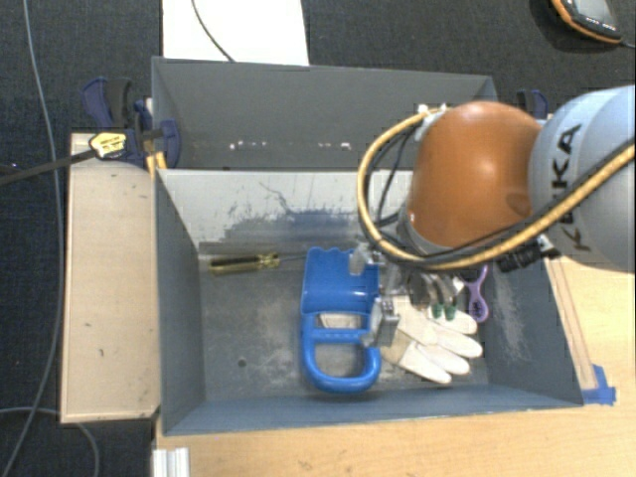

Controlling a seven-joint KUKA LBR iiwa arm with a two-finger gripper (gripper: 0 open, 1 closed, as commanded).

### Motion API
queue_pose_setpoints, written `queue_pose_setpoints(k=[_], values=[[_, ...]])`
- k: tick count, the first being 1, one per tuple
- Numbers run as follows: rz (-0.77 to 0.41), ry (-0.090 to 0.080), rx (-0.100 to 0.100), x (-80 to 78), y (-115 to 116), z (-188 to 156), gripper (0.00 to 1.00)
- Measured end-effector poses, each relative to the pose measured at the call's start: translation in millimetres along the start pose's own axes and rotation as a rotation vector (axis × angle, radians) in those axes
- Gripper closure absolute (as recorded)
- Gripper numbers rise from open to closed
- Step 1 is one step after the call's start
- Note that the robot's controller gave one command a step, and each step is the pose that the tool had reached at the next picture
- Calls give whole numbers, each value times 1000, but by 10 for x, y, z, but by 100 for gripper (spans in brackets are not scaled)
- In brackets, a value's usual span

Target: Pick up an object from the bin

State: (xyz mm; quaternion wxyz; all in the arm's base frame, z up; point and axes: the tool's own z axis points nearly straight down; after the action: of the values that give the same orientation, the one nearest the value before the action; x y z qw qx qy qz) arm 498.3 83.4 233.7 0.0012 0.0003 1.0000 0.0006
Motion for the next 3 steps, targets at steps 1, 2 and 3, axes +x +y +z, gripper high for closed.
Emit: queue_pose_setpoints(k=[1,2,3], values=[[117,-5,-2,15,-528,1420,0],[154,-22,-5,173,-746,1621,0],[139,-33,-8,50,-635,1593,0]])
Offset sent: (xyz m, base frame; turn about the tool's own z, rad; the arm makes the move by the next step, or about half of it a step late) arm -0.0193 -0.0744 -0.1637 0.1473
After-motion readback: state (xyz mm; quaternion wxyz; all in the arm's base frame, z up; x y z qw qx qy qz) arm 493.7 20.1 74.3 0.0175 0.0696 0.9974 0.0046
